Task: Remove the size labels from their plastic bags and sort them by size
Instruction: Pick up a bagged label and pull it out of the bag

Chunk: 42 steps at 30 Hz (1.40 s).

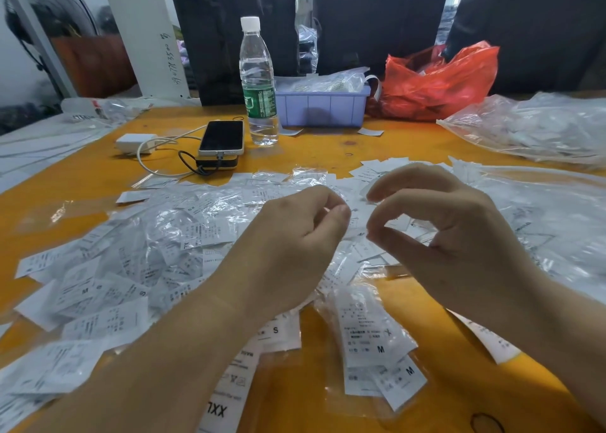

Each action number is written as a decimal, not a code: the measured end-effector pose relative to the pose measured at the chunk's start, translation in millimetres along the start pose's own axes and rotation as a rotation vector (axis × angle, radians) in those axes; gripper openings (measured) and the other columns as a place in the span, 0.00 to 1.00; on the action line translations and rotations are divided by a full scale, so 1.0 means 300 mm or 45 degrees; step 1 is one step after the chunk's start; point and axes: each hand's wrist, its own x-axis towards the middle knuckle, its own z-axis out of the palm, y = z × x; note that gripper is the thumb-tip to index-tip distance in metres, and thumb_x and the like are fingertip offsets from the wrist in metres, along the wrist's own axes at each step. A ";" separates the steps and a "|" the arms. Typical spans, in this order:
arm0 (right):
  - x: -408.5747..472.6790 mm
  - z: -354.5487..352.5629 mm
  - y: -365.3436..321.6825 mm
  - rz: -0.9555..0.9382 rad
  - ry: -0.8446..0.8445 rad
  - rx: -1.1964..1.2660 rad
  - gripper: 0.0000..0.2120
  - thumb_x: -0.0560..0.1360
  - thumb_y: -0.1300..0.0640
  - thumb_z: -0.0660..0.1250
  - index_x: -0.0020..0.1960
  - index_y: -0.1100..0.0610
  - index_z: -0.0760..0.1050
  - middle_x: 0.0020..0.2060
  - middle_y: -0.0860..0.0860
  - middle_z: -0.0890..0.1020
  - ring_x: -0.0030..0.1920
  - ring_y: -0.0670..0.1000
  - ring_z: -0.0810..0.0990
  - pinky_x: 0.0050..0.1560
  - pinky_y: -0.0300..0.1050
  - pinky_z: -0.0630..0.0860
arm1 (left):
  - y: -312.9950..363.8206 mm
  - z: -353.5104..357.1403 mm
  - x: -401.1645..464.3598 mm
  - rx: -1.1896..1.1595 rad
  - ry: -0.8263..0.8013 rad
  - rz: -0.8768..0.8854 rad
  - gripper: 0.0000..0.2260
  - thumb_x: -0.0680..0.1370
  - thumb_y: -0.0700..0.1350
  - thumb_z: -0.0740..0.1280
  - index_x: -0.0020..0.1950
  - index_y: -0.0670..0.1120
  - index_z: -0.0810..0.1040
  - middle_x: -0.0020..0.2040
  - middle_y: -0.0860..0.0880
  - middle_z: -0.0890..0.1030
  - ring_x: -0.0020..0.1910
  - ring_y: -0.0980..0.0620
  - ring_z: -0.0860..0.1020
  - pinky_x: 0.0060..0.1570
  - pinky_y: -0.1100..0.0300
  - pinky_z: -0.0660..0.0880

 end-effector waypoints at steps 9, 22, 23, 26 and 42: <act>-0.003 0.001 -0.003 -0.012 0.026 0.043 0.01 0.72 0.58 0.73 0.42 0.54 0.84 0.52 0.49 0.79 0.55 0.52 0.77 0.48 0.49 0.76 | 0.012 -0.020 0.005 -0.437 -0.026 0.060 0.13 0.75 0.45 0.72 0.56 0.56 0.77 0.45 0.53 0.83 0.44 0.52 0.82 0.45 0.53 0.81; 0.001 -0.033 -0.019 0.075 -0.098 0.078 0.13 0.74 0.67 0.70 0.55 0.54 0.79 0.43 0.47 0.83 0.41 0.48 0.81 0.37 0.44 0.78 | 0.030 -0.003 -0.020 -0.047 -0.024 0.287 0.18 0.75 0.44 0.72 0.59 0.62 0.72 0.42 0.59 0.81 0.43 0.54 0.80 0.39 0.60 0.78; 0.003 -0.042 -0.027 0.077 -0.150 0.027 0.13 0.75 0.66 0.69 0.57 0.53 0.78 0.43 0.46 0.83 0.41 0.49 0.81 0.37 0.46 0.79 | 0.032 0.000 -0.022 -0.048 -0.025 0.292 0.18 0.75 0.43 0.72 0.59 0.61 0.73 0.42 0.59 0.81 0.43 0.54 0.80 0.39 0.59 0.78; 0.010 -0.078 -0.043 0.115 -0.292 -0.158 0.14 0.77 0.61 0.67 0.60 0.50 0.76 0.42 0.42 0.81 0.39 0.47 0.81 0.39 0.48 0.80 | 0.039 0.012 -0.027 -0.053 -0.027 0.302 0.18 0.75 0.43 0.71 0.59 0.61 0.73 0.42 0.59 0.81 0.44 0.57 0.80 0.40 0.64 0.78; -0.179 -0.237 0.054 0.818 -0.367 -0.873 0.13 0.74 0.61 0.59 0.56 0.51 0.74 0.52 0.49 0.77 0.51 0.54 0.75 0.43 0.48 0.75 | 0.065 0.109 -0.056 -0.072 -0.092 0.280 0.20 0.69 0.52 0.67 0.57 0.70 0.71 0.46 0.65 0.81 0.49 0.56 0.80 0.44 0.63 0.80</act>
